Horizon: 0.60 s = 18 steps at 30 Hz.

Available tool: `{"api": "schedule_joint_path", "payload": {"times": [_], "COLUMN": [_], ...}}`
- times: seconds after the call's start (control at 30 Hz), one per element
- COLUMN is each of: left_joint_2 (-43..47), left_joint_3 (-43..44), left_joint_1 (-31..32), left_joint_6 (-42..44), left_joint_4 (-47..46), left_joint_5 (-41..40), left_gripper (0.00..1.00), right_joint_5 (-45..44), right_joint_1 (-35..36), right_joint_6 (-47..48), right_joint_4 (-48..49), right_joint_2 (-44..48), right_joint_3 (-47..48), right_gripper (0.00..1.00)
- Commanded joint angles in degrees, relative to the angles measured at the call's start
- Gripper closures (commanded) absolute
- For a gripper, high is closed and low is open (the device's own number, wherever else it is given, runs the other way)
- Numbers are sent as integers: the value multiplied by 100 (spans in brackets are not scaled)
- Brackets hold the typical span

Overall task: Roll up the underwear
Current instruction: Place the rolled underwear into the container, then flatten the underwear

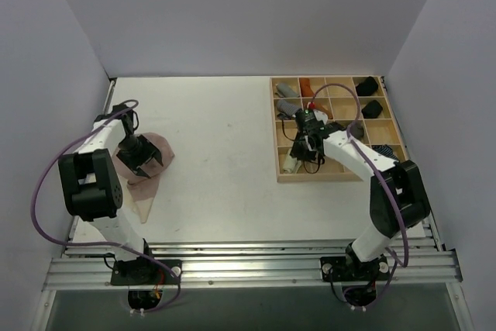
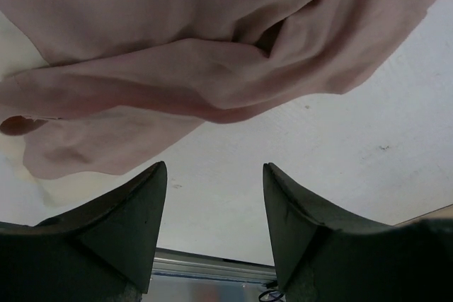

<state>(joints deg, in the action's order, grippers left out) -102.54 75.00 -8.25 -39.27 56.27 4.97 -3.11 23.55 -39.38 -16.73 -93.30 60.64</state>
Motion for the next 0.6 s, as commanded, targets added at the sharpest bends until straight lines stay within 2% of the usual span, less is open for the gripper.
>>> {"api": "schedule_joint_path", "payload": {"times": [0.0,0.13,0.3,0.43,0.53,0.57], "left_joint_2": [-178,-336,-547,-837,-1005,-952], "left_joint_3": [-143,-424,-522,-364,30,154], "left_joint_1": [42,131,429,1568,2089,2317], "left_joint_6": [147,139,130,-72,-300,-344], "left_joint_4": [-318,-564,-758,-854,-724,-497], "left_joint_5": [109,266,478,566,567,479], "left_gripper": [36,37,39,40,43,43], "right_joint_5": [47,47,250,197,250,624], "right_joint_1": [-61,-52,-17,53,53,88], "right_joint_6": [158,254,334,466,606,667], "right_joint_4": [-620,-1104,-1201,-1034,-833,-745], "right_joint_2": [426,575,664,830,787,752], "right_joint_3": [781,1756,2013,1803,1670,1661], "right_gripper": [83,82,81,80,79,79]}}
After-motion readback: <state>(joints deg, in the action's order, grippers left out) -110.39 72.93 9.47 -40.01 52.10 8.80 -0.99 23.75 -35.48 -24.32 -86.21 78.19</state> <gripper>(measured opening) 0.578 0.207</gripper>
